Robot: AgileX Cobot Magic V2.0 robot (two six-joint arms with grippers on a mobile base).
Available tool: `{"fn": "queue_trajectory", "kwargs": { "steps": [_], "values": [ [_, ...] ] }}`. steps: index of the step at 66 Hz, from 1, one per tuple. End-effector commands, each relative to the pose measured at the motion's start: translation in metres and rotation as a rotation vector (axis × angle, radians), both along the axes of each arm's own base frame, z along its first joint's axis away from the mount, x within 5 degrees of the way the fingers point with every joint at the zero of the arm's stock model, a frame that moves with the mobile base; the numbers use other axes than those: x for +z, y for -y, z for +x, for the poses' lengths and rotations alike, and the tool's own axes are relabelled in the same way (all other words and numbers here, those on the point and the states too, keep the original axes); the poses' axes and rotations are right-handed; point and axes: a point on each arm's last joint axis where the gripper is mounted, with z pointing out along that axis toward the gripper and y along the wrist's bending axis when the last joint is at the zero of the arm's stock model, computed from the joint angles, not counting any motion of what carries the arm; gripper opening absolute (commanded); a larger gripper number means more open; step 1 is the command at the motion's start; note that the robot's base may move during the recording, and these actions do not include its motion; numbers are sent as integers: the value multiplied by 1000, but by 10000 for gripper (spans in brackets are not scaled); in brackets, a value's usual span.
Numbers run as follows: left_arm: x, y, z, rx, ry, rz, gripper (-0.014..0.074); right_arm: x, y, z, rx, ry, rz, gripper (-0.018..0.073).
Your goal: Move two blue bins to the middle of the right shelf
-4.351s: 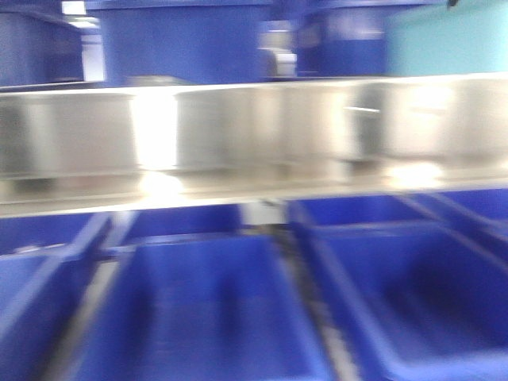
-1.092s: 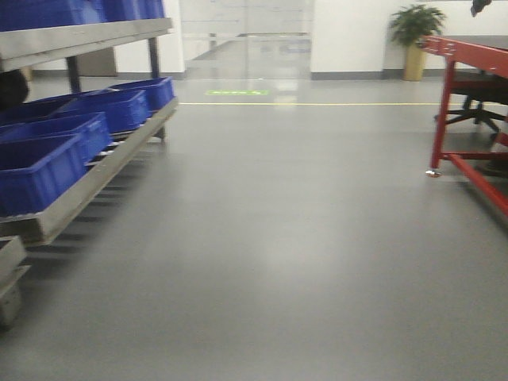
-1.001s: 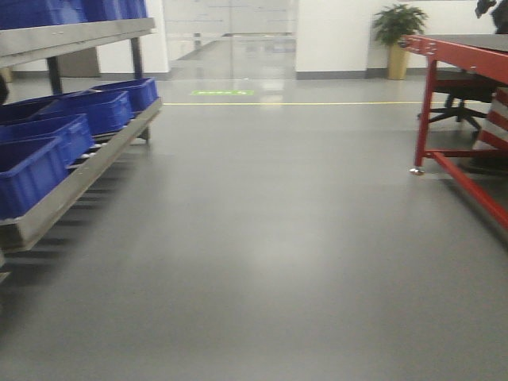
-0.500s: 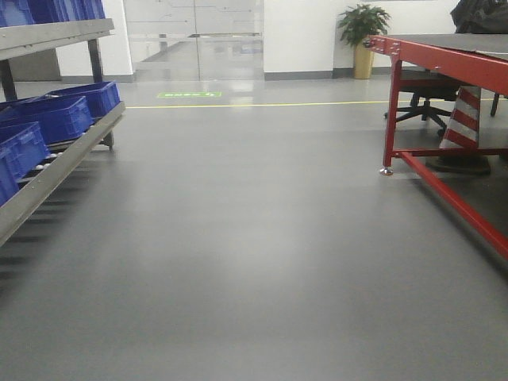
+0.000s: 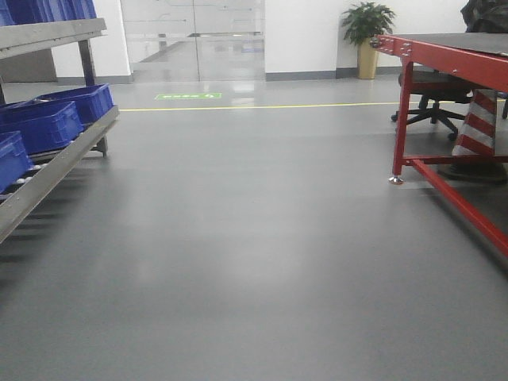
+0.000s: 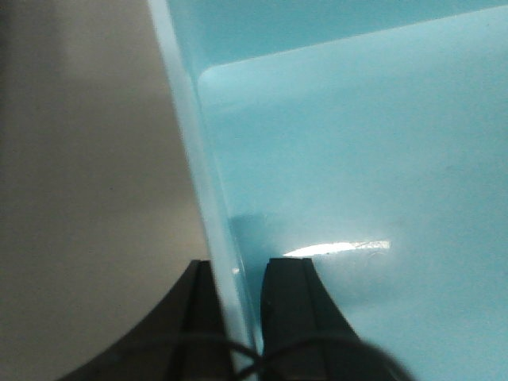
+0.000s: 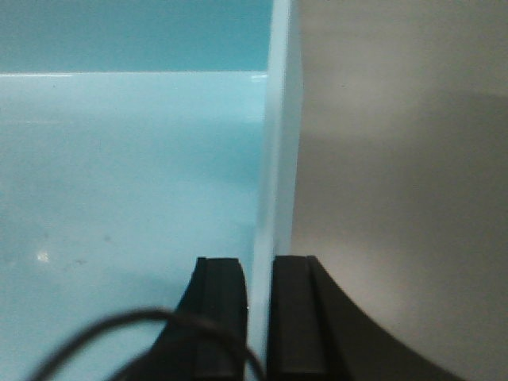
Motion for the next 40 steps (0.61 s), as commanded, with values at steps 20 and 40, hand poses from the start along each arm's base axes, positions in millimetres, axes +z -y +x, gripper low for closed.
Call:
{"fn": "queue_trajectory", "kwargs": {
  "steps": [20,40],
  "values": [
    [7,9,-4,-62,40,-55,-111,15,-5,-8,41,66,87,-153],
    [7,9,-3,-62,39,-55,-111,15,-5,-8,41,66,87,-153]
  ]
}}
